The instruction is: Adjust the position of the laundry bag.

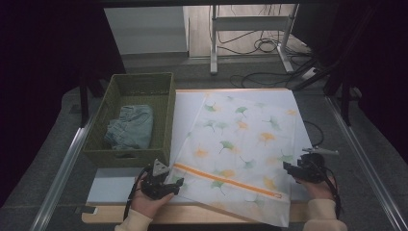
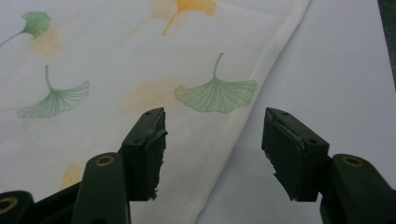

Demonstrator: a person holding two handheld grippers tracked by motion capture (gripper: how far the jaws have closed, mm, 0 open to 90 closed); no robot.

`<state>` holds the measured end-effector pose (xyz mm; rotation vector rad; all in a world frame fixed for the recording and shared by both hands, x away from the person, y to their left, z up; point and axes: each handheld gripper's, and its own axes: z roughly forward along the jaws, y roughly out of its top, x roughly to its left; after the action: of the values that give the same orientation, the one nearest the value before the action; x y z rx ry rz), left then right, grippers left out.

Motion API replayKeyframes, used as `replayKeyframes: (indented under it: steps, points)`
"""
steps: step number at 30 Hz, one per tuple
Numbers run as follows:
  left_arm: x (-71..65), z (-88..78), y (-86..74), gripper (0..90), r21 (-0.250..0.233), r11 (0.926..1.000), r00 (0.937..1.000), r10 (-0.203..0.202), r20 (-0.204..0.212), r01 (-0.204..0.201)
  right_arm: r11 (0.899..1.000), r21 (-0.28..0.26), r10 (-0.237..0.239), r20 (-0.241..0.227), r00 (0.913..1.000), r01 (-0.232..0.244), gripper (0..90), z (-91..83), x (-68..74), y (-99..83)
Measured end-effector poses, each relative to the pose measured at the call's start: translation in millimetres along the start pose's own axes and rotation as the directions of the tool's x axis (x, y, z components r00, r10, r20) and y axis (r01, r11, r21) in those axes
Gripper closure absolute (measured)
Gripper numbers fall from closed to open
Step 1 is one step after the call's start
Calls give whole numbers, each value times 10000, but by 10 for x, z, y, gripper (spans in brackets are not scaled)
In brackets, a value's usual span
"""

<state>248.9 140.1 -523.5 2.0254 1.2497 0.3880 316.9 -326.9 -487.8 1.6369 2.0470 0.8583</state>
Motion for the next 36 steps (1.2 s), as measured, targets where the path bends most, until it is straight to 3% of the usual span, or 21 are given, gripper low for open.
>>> replayKeyframes:
  steps: [9,22,29,36]
  points:
    - [-9,25,-1,348,84,10000,10000,-18,63,18,9987,432,257,213,9994,-266,461,202,-48,135]
    - [-20,30,1,352,144,9999,9999,48,134,-50,9949,991,-244,549,9982,188,502,332,33,109]
    - [-28,44,1,353,205,9998,9998,81,165,-85,9945,918,-598,970,9935,509,645,338,49,100]
    - [-55,59,-2,352,287,9993,9997,237,99,-240,9945,844,-681,805,9944,613,798,345,46,105]
